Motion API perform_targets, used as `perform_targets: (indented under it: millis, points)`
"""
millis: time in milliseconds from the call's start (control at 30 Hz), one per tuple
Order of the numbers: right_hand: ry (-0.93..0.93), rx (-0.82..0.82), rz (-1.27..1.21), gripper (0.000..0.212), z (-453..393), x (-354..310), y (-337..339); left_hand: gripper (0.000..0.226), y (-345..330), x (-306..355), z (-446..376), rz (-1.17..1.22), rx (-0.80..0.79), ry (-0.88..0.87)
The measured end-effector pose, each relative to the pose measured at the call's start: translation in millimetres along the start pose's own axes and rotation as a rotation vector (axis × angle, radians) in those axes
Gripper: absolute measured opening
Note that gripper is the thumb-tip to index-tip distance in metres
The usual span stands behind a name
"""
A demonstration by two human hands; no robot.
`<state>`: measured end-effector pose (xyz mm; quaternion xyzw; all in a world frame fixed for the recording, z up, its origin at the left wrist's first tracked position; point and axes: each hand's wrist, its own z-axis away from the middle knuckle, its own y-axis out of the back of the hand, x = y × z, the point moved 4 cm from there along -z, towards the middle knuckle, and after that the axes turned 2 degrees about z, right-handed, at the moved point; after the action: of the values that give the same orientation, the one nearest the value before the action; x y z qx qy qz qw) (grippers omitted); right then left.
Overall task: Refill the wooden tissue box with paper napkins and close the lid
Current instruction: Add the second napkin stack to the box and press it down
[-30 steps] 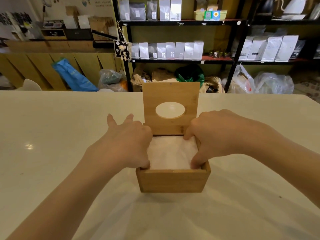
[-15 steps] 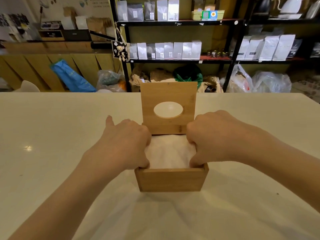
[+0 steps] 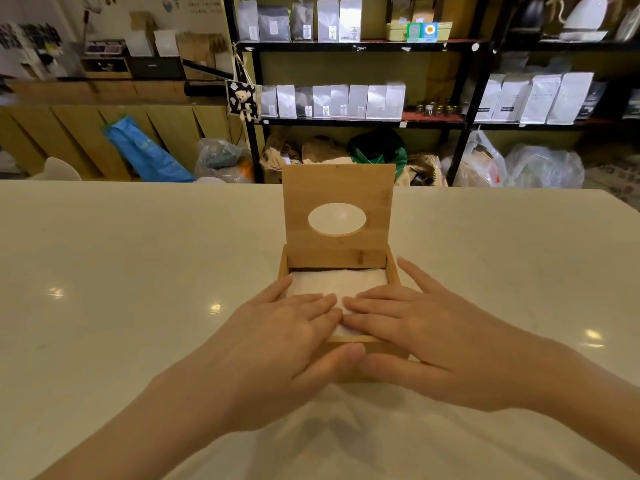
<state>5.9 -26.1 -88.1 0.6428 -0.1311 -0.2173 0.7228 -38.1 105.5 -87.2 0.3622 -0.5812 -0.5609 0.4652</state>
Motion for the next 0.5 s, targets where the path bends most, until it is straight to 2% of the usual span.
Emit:
perform_targets:
  millis: [167,400,433,500]
  points:
    - [0.024,0.069,-0.004,0.072,5.7,-0.4,7.1,0.073,7.4,-2.6,8.3,0.028,0.040,-0.047]
    - [0.070,0.065,0.016,0.066,5.8,0.0,5.5,0.067,8.6,-6.4,7.7,0.134,-0.055,-0.039]
    - [0.081,0.104,-0.007,0.063,5.8,1.5,9.0,0.065,12.6,-8.9,8.7,0.136,-0.018,-0.042]
    - [0.089,0.310,-0.041,0.054,7.6,8.9,21.6,0.058,26.3,-15.6,9.4,0.173,0.156,-0.053]
